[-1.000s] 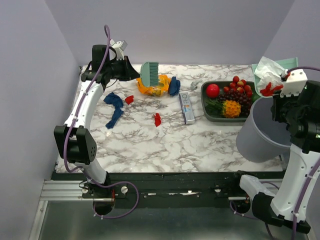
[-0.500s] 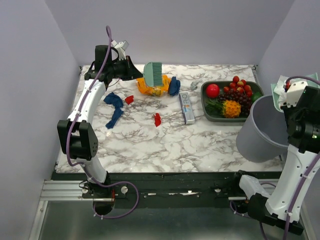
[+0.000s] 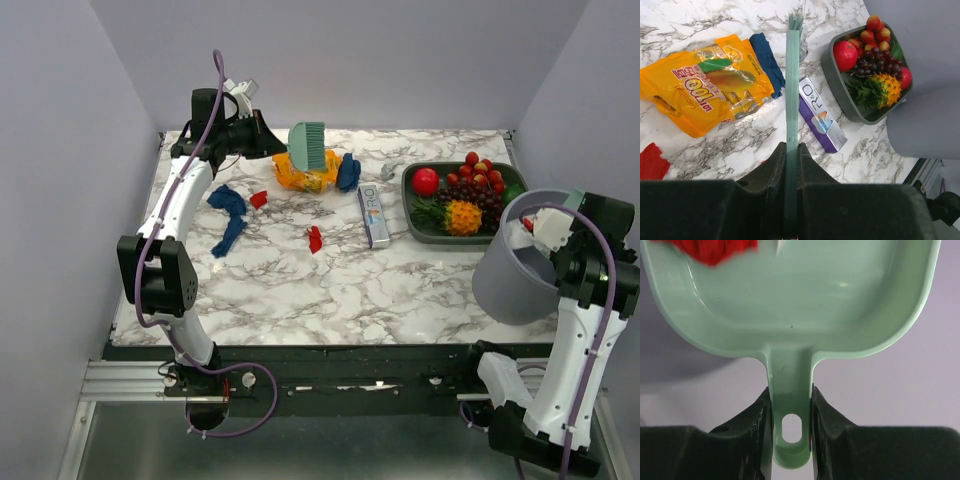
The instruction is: Sweep away the paper scraps from the table
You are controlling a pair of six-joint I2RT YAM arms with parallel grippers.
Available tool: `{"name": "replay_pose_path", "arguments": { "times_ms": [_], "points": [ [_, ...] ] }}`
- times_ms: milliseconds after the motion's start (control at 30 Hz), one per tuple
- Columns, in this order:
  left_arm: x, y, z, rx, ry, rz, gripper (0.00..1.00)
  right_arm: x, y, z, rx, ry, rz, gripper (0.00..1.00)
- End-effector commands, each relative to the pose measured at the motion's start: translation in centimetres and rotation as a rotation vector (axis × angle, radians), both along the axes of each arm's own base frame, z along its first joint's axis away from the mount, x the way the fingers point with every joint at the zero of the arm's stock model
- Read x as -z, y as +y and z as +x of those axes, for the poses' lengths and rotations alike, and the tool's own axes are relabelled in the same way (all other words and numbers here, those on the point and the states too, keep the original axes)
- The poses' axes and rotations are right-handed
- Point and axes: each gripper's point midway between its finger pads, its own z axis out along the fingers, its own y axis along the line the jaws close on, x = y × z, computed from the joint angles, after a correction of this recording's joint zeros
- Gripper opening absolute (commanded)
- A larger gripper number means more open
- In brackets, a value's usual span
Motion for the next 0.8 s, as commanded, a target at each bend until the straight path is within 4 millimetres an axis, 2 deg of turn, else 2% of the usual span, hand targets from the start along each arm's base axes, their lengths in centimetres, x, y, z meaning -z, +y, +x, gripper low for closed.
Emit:
{"name": "replay_pose_path", "arguments": {
  "times_ms": [0, 133, 200, 233, 333, 500, 600, 633, 667, 700, 733, 767],
  "points": [
    [-1.6, 0.0, 0.9, 0.005, -0.04, -0.02, 0.0, -3.2, -1.6, -1.1, -0.142, 0.266, -0.307, 0.01],
    [-1.6, -0.1, 0.8, 0.005, -0.039, -0.022, 0.0, -5.2, -2.2, -0.6, -0.111, 0.257, -0.334, 0.01],
    [-1.4, -0.2, 0.8, 0.004, -0.031, -0.027, 0.0, -6.4, -2.6, -0.1, -0.087, 0.213, -0.349, 0.01],
    [-1.5, -0.2, 0.8, 0.009, -0.032, -0.031, 0.0, -7.8, -2.6, 0.0, -0.075, 0.174, -0.362, 0.01],
    [-1.4, -0.3, 0.9, 0.01, -0.027, -0.035, 0.0, -9.1, -2.9, 1.2, -0.061, 0.109, -0.343, 0.01],
    [-1.3, -0.2, 0.7, 0.011, -0.03, -0.027, 0.0, -9.0, -2.6, 3.1, -0.08, -0.021, -0.282, 0.01],
    [-1.6, 0.4, 0.7, -0.007, -0.057, 0.02, 0.0, -9.9, -1.7, 5.0, -0.095, -0.219, -0.178, 0.01],
    [-1.3, 0.8, 0.6, -0.003, -0.067, 0.059, 0.0, -9.4, -1.3, 6.8, -0.125, -0.261, -0.114, 0.01],
    [-1.5, 1.0, 0.5, -0.001, -0.081, 0.08, 0.0, -9.1, -0.9, 7.3, -0.104, -0.325, -0.044, 0.01],
    [-2.3, 1.3, 0.5, -0.008, -0.107, 0.104, 0.0, -10.1, -0.6, 8.0, -0.108, -0.388, -0.013, 0.01],
    [-2.2, 1.5, 0.1, -0.002, -0.104, 0.127, 0.0, -9.5, -0.1, 10.0, -0.136, -0.409, 0.06, 0.01],
    [-2.3, 1.8, 0.1, 0.008, -0.128, 0.158, 0.0, -9.4, 0.4, 10.8, -0.113, -0.466, 0.144, 0.01]
  ]
}}
